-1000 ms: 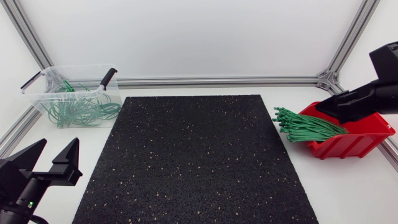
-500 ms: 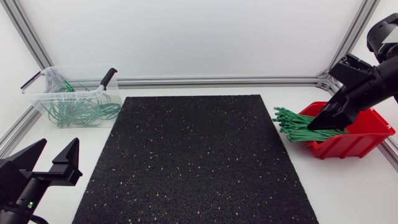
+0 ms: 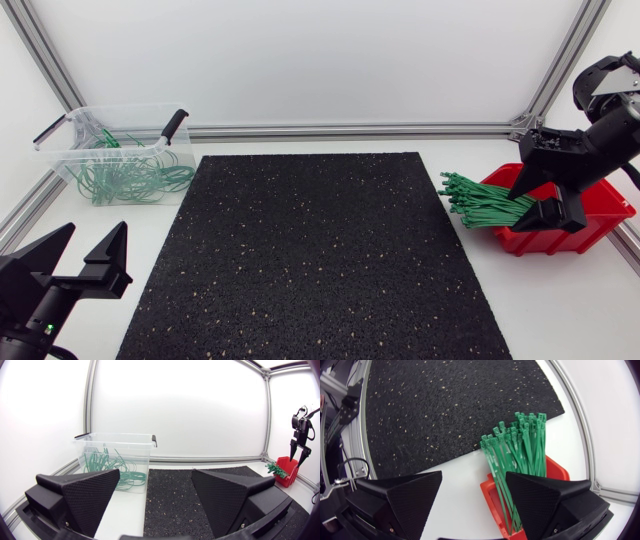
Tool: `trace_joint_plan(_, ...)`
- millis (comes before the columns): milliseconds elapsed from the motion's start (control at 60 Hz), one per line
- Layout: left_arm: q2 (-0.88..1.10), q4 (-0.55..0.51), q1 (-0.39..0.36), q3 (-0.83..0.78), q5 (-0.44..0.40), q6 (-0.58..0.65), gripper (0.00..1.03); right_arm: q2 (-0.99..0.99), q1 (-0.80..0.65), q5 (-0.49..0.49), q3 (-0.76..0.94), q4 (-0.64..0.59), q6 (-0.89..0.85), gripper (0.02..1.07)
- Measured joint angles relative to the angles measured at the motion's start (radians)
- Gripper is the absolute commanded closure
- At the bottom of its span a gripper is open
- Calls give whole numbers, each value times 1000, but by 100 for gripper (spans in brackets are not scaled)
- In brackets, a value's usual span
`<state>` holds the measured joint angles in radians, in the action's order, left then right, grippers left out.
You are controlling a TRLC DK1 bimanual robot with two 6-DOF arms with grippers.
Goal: Take a green cable tie from the red box, thread the tail through the head to close it, then place it in the transparent bin on the left.
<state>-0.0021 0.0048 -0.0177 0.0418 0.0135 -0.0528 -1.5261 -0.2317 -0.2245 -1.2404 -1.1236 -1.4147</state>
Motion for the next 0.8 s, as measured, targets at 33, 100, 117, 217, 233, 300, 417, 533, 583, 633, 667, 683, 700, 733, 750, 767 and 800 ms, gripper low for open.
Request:
trace_joint_plan(33, 0, 0, 0, 0, 0, 0, 3, 0, -3, 12, 18, 6, -34, 15)
trace_joint_plan(100, 0, 0, 0, 0, 0, 0, 3, 0, -9, 29, 66, 49, -88, 15)
trace_joint_plan(117, 0, 0, 0, 0, 0, 0, 3, 1, -11, 33, 76, 60, -101, 15)
trace_joint_plan(217, 0, 0, 0, 0, 0, 0, 3, 12, -13, 67, 163, 152, -164, 15)
trace_joint_plan(233, 0, 0, 0, 0, 0, 0, 3, 16, -13, 72, 179, 164, -174, 15)
trace_joint_plan(300, 0, 0, 0, 0, 0, 0, 3, 36, -10, 91, 245, 220, -205, 15)
trace_joint_plan(417, 0, 0, 0, 0, 0, 0, 3, 53, 3, 99, 303, 257, -222, 16)
trace_joint_plan(533, 0, 0, 0, 0, 0, 0, 3, 53, 15, 98, 307, 292, -225, 16)
trace_joint_plan(583, 0, 0, 0, 0, 0, 0, 3, 53, 18, 98, 307, 299, -225, 16)
trace_joint_plan(633, 0, 0, 0, 0, 0, 0, 3, 53, 22, 98, 307, 299, -225, 16)
trace_joint_plan(667, 0, 0, 1, 0, 0, 0, 3, 53, 25, 98, 307, 304, -225, 16)
trace_joint_plan(683, 0, 0, 2, 0, 0, 0, 3, 53, 27, 98, 307, 307, -224, 16)
trace_joint_plan(700, 0, 0, 2, 0, 0, 0, 3, 53, 28, 98, 307, 313, -224, 16)
trace_joint_plan(733, 0, 0, 2, 0, 0, 0, 3, 53, 29, 98, 306, 317, -224, 16)
trace_joint_plan(750, 0, 0, 2, 0, 0, 0, 3, 53, 30, 98, 306, 319, -224, 16)
trace_joint_plan(767, 0, 0, 2, 0, 0, 0, 3, 53, 31, 98, 306, 320, -224, 16)
trace_joint_plan(800, 0, 0, 2, 0, 0, 0, 3, 53, 34, 98, 306, 321, -224, 16)
